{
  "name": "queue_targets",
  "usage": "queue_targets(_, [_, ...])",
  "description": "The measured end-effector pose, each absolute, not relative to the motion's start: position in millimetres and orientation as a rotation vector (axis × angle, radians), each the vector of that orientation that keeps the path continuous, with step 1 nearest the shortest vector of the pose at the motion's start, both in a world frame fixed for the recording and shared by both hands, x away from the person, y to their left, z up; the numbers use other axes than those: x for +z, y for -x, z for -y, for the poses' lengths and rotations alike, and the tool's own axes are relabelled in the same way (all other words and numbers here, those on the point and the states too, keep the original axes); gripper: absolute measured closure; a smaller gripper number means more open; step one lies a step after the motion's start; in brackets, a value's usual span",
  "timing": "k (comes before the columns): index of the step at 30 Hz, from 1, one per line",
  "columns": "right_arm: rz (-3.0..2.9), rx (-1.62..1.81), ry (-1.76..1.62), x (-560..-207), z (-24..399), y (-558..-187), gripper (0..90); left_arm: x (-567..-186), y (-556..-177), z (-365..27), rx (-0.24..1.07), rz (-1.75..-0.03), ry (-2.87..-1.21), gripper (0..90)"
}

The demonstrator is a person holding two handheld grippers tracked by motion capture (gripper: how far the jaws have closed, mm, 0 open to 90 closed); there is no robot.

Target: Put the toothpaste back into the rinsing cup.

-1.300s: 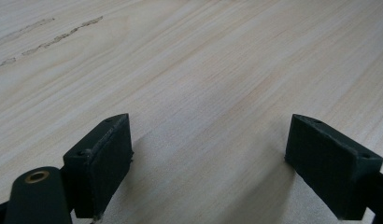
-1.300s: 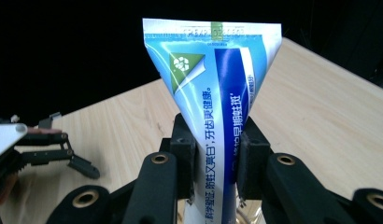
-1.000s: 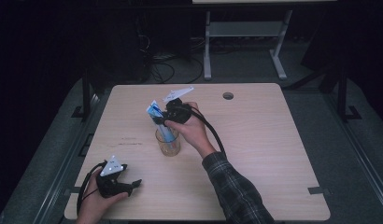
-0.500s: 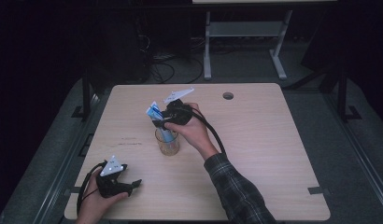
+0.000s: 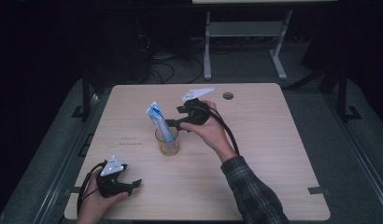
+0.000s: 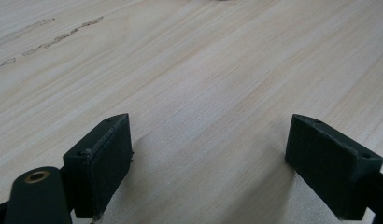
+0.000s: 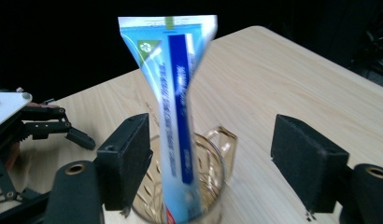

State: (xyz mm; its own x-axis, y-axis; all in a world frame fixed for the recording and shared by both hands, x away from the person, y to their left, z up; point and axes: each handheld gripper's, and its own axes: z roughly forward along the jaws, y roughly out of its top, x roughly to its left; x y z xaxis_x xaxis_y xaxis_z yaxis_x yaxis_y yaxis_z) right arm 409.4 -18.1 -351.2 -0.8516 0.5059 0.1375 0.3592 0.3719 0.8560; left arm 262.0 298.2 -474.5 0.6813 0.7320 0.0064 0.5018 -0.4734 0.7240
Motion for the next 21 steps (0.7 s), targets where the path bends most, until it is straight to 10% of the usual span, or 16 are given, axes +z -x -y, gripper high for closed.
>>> queue_targets(21, [-2.374,1.378,-0.874,-364,98,-375,24.3,-475,-262,-298,0.413,-0.944,-2.172,13.7])
